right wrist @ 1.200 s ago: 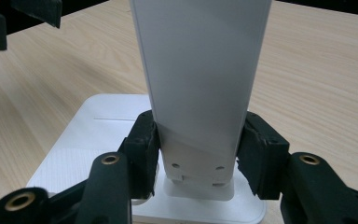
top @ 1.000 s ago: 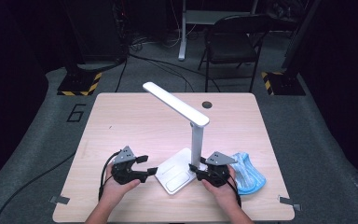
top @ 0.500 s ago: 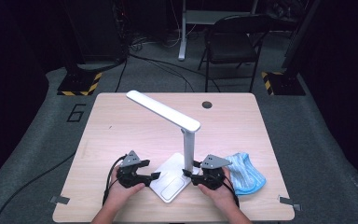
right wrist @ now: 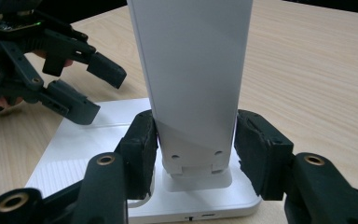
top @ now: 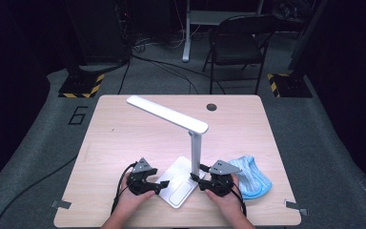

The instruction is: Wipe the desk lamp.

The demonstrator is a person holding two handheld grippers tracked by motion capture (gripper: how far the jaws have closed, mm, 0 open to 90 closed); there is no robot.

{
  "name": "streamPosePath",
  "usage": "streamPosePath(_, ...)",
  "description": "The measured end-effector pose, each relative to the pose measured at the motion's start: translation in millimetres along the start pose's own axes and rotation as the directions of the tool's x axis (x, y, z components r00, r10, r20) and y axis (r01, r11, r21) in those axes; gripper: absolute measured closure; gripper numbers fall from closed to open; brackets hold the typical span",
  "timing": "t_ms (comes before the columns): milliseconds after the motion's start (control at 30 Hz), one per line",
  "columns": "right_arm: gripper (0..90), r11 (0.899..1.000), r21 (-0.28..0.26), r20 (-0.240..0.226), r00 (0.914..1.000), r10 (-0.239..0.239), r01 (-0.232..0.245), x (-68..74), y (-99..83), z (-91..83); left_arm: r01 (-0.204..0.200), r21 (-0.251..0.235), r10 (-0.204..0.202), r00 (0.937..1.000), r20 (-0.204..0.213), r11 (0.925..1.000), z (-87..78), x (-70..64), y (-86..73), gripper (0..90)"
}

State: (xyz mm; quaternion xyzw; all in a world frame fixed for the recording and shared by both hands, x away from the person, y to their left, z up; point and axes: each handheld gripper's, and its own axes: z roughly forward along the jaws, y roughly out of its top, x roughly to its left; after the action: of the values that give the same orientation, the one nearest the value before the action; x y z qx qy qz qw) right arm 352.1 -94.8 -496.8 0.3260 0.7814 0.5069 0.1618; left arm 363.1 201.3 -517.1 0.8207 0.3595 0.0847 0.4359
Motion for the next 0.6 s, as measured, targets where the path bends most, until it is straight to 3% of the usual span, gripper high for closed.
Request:
streamPosePath(333,45.0,0.997,0.005,0.044,0.9957,0.082,-0.082,-3.0,-5.3,-7.1,-0.002,0.009,0.002,0.9999,0.011,1.0,9.2,-12.6,-3.3,21.6)
streamPosePath(467,50.1,0.993,0.043,0.035,0.9934,0.109,-0.11,-2.6,-9.6,-8.5,-0.011,0.027,0.011,0.9998,0.015,0.9996,10.8,-14.7,-4.1,20.7)
streamPosePath(600,54.0,0.993,0.047,0.025,0.9942,0.104,-0.105,-2.8,-8.9,-6.0,-0.016,0.022,0.016,0.9999,0.003,0.9996,11.6,-16.1,-4.6,19.5)
